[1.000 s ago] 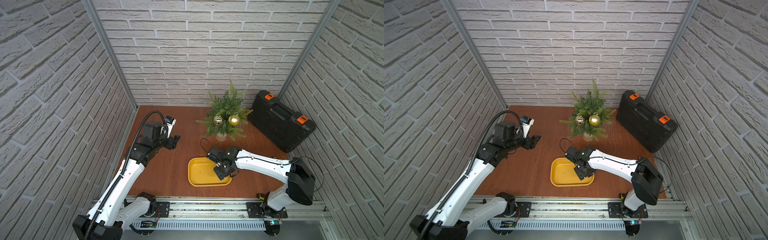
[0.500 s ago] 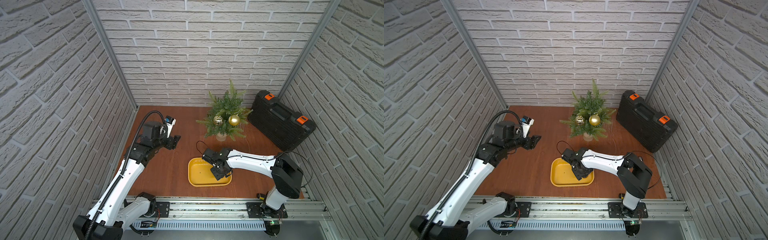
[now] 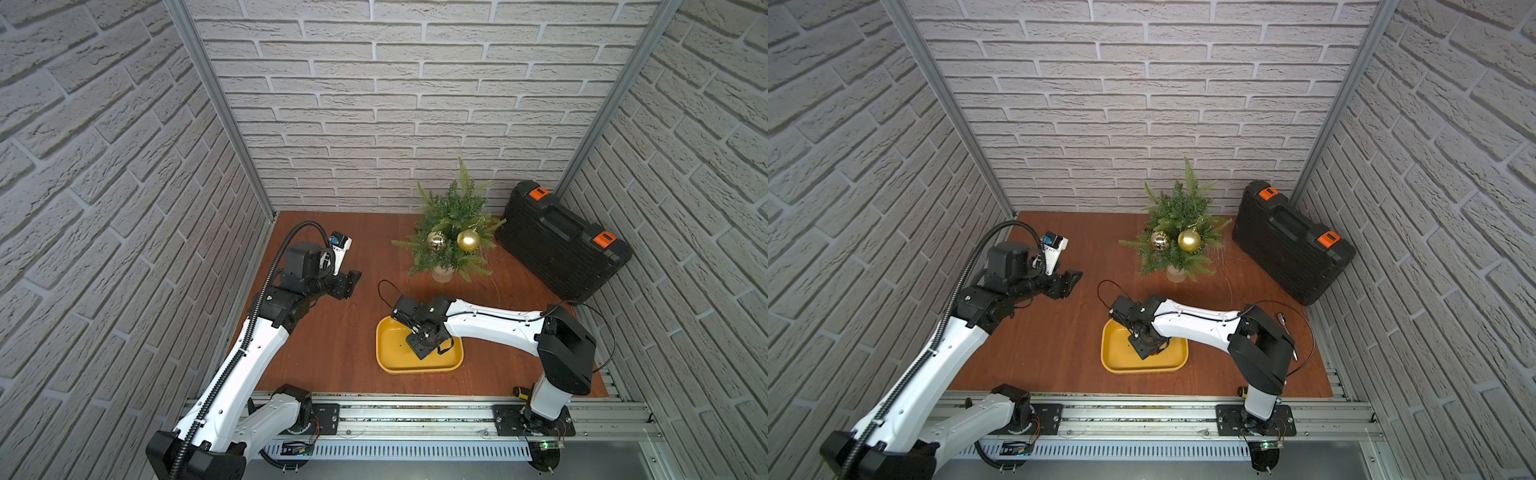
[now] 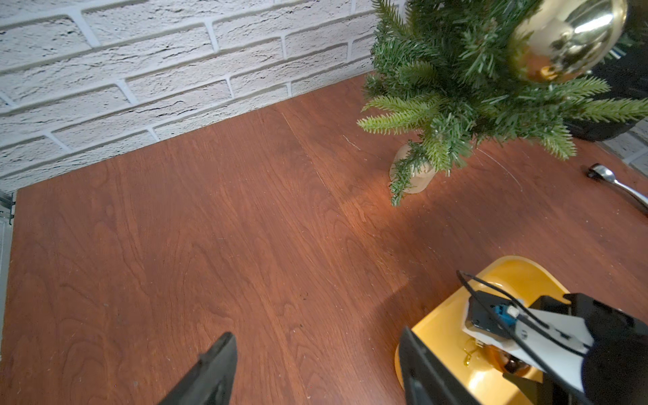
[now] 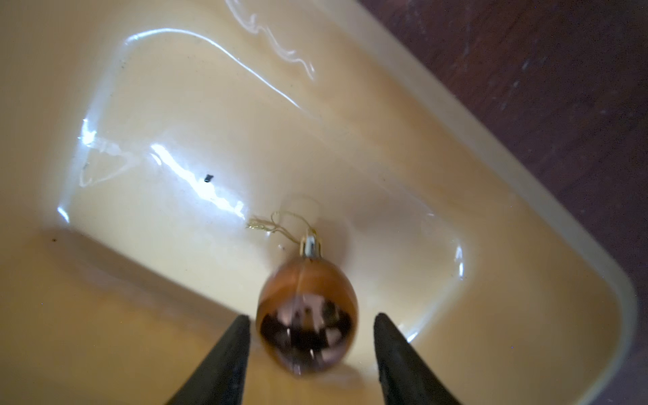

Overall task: Decorate the small christmas tree with ornaments
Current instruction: Adjust an ornament in the container, then pick up an ornament from the container.

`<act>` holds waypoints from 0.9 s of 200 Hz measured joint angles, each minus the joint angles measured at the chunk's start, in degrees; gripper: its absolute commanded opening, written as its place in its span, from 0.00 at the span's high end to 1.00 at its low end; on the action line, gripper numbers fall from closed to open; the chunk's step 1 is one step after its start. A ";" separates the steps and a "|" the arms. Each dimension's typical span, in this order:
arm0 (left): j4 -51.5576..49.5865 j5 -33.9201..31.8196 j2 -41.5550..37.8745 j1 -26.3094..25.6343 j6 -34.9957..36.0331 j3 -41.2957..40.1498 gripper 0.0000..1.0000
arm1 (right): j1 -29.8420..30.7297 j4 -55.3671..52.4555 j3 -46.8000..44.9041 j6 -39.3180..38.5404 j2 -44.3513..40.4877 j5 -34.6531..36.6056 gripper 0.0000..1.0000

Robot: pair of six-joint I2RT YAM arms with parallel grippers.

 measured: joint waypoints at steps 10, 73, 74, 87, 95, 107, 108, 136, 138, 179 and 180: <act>0.00 0.00 0.02 0.02 0.00 0.00 0.27 | 0.00 -1.77 0.74 0.13 0.26 2.23 0.35; -0.02 0.24 0.09 0.04 0.02 0.00 0.27 | -0.07 -8.46 0.72 4.35 -1.95 8.94 0.36; -0.02 0.24 0.09 0.04 0.02 0.00 0.27 | -0.09 -8.44 0.68 4.48 -2.03 8.92 0.36; -0.02 0.31 0.09 0.04 0.00 0.00 0.27 | -0.37 -7.50 -0.44 6.21 -3.89 8.11 0.36; -0.02 0.35 0.09 0.04 0.00 0.00 0.27 | -0.63 -6.56 -1.49 7.37 -5.01 7.10 0.36; -0.02 0.42 0.09 0.07 0.00 0.00 0.27 | -0.96 -4.79 -3.21 8.98 -6.32 5.40 0.36; -0.02 0.42 0.09 0.07 0.00 0.00 0.27 | -1.01 -4.59 -3.41 9.14 -6.43 5.20 0.36; -0.02 0.44 0.09 0.07 -0.04 0.00 0.27 | -1.38 -0.46 -5.66 11.72 -6.82 1.95 0.36; -0.02 0.44 0.09 0.07 -0.04 0.00 0.27 | -1.42 -0.20 -5.68 11.78 -6.82 1.75 0.36; -0.02 0.59 0.09 0.07 -0.07 0.00 0.27 | -2.08 4.52 -4.74 12.22 -5.38 -0.61 0.35; -0.02 0.59 0.09 0.07 -0.07 0.00 0.27 | -2.08 4.57 -4.68 12.20 -5.31 -0.63 0.35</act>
